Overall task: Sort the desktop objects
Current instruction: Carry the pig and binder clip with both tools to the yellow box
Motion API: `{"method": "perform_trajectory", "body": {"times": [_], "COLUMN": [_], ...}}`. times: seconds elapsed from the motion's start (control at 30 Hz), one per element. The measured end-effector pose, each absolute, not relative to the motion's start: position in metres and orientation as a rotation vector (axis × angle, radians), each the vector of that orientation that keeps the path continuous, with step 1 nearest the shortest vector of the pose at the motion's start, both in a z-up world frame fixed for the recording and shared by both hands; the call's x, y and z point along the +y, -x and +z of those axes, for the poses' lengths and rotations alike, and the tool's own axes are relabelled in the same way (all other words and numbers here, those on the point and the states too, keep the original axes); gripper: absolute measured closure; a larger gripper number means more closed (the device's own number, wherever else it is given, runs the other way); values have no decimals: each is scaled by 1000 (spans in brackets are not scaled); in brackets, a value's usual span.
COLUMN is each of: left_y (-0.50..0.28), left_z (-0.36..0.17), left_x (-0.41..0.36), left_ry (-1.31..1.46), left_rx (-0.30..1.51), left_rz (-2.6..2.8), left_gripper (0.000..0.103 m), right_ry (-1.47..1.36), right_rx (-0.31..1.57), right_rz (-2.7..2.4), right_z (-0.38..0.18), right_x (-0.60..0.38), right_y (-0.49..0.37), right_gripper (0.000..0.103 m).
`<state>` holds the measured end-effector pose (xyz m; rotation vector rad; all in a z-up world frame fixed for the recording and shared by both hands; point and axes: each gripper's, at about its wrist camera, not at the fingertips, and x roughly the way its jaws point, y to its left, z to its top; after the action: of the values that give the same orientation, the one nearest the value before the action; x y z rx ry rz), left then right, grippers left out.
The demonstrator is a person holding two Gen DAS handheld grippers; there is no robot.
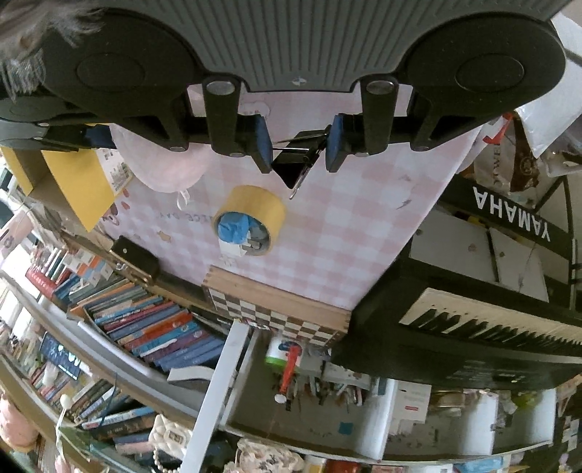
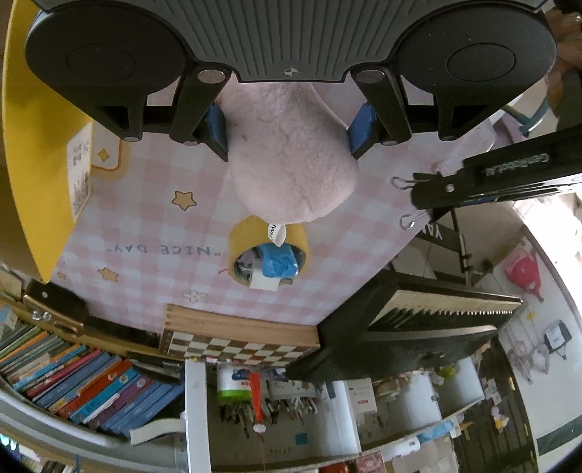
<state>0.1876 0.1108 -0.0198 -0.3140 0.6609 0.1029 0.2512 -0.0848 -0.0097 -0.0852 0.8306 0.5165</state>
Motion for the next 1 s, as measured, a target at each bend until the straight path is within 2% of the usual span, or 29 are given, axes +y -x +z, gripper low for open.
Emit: {"method": "perform_trajectory", "body": {"times": [1.0], "left_y": [-50], "left_z": [5], "left_x": [125], "left_ry": [291], "left_rx": [613], "left_rz": [-42], "left_gripper": [73], "right_ry": [-20], "right_rx": [798], "right_rz": [365], "right_z": [3], "right_x": [-94], "right_y": [-107], "right_gripper": [36]}}
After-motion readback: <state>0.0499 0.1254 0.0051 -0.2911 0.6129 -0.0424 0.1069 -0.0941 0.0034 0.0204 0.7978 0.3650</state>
